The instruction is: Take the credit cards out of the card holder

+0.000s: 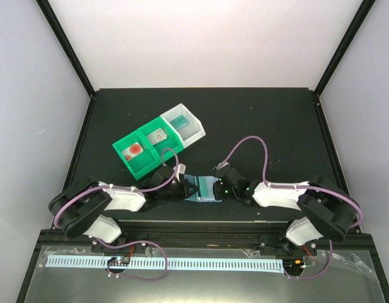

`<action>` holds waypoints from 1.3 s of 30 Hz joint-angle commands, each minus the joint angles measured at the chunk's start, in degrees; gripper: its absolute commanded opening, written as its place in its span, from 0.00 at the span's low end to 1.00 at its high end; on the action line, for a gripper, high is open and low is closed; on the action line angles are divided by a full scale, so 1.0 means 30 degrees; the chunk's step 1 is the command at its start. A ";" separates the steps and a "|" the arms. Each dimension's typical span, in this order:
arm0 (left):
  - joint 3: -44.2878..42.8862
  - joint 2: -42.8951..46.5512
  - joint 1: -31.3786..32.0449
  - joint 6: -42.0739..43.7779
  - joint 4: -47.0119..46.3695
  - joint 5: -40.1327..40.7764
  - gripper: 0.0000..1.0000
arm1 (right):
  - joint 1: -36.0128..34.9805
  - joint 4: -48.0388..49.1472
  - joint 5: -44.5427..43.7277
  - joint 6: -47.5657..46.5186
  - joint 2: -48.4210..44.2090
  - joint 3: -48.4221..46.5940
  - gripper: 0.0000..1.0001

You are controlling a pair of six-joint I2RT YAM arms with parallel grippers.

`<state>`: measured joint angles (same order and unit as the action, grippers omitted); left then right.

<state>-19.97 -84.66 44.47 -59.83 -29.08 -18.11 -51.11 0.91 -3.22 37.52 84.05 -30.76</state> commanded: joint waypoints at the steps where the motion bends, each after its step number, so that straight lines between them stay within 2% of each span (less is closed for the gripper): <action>1: 0.0719 0.1712 -0.0313 0.0710 0.2083 0.1102 0.02 | 0.0096 -0.2057 -0.0601 -0.0312 0.0689 0.0117 0.10; 5: 0.1127 0.3552 -0.0350 0.0624 0.3611 0.1495 0.02 | 0.0091 -0.2344 -0.0515 -0.0544 0.0527 -0.0288 0.11; 11: 0.1002 0.7203 -0.0449 0.0960 0.6301 0.2154 0.02 | 0.0075 -0.3224 -0.0827 -0.2291 -0.0052 -0.1765 0.17; 15: 0.1087 0.9490 -0.0623 0.0821 0.7699 0.2459 0.02 | 0.0079 -0.3354 -0.1316 -0.3675 -0.1428 -0.2371 0.18; 20: 0.1093 1.2572 -0.0802 -0.0276 0.9165 0.2545 0.02 | 0.0033 -0.2221 -0.0008 -0.5476 -0.3305 -0.2441 0.20; 25: 0.0819 1.5758 -0.1004 -0.1642 1.0932 0.3199 0.02 | -0.0154 0.2146 0.1068 -0.8379 -0.5699 -0.0050 0.23; 27: 0.0281 1.6804 -0.1066 -0.1900 1.2210 0.3477 0.02 | -0.0518 0.4682 0.2589 -1.0972 -0.7143 0.1506 0.26; 31: -0.1262 1.8229 -0.1134 -0.1906 1.4861 0.3432 0.02 | -0.1483 1.0439 0.3424 -1.6739 -1.0283 0.5271 0.31; 34: -0.1904 1.8662 -0.1194 -0.2434 1.5434 0.2642 0.02 | -0.1507 1.1015 0.3869 -1.8312 -1.1017 0.5278 0.34; 39: -0.2302 1.8870 -0.1198 -0.4179 1.4565 0.0693 0.02 | -0.2440 1.1245 0.6122 -2.1430 -1.0312 0.4945 0.40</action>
<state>-24.27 -28.40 41.25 -67.35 13.61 -10.98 -55.75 27.70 9.28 -14.83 52.07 -14.79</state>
